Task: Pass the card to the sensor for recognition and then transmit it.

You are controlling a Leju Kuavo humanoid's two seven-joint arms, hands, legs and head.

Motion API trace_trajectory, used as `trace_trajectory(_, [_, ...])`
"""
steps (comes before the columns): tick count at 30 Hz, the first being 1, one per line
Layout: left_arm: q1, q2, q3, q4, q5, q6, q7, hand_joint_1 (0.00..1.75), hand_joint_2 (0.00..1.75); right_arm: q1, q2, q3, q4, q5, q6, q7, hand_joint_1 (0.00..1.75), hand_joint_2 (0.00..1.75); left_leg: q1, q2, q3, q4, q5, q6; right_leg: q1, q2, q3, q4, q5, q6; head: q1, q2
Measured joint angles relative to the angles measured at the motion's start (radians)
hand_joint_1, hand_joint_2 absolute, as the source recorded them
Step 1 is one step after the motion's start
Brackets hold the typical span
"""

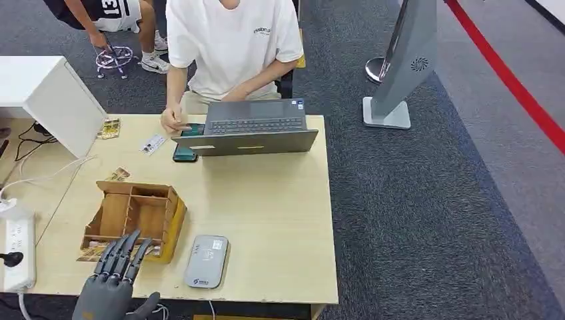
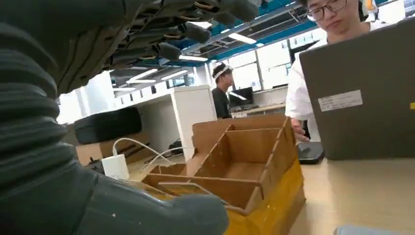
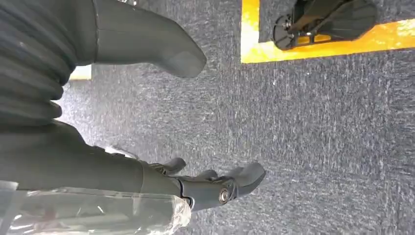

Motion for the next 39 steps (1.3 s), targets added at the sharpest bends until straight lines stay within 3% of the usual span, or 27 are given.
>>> trace_trajectory(5, [0.005,-0.002,0.033,0.060,-0.016,-0.008,-0.027,0.00,1.75,0.009,0.002,0.013,-0.003,-0.006,-0.001,0.003,0.00,1.75,0.000,-0.001,-0.001,0.000,0.000,0.000,0.000,-0.002,0.000,0.000,0.000,0.000,0.001,0.000])
trace_trajectory(9, [0.006,-0.016,0.102,0.115,-0.061,0.011,-0.089,0.00,1.75,0.015,0.003,0.022,-0.009,-0.019,-0.002,0.007,0.00,1.75,0.000,-0.002,0.000,0.000,0.000,0.000,0.000,-0.002,0.002,0.000,0.000,0.000,0.001,0.000])
trace_trajectory(14, [0.000,-0.070,0.216,0.178,-0.111,0.019,-0.156,0.00,1.75,0.020,0.005,0.029,-0.016,-0.029,-0.003,0.015,0.00,1.75,0.000,-0.002,0.000,0.000,0.000,0.000,0.000,-0.002,0.001,0.000,0.000,0.000,0.001,0.000])
trace_trajectory(19, [-0.004,-0.116,0.304,0.206,-0.137,0.017,-0.181,0.00,1.75,0.024,0.005,0.030,-0.026,-0.026,-0.001,0.016,0.00,1.75,0.000,-0.002,0.000,0.000,0.000,0.000,0.000,-0.002,0.000,0.000,0.000,0.000,0.001,0.000])
trace_trajectory(31, [-0.005,-0.153,0.356,0.232,-0.144,0.016,-0.189,0.00,1.75,0.025,0.005,0.030,-0.033,-0.022,-0.001,0.016,0.00,1.75,0.000,-0.002,0.000,0.000,0.000,0.000,0.000,-0.002,0.000,0.000,0.000,0.000,0.001,0.000])
trace_trajectory(39, [-0.054,-0.200,0.406,0.232,-0.166,0.010,-0.269,0.00,1.75,0.026,0.005,0.029,-0.034,0.015,0.026,-0.003,0.00,1.75,0.000,-0.002,0.000,0.000,0.000,0.000,0.000,-0.002,0.000,0.000,0.000,0.000,0.000,0.000])
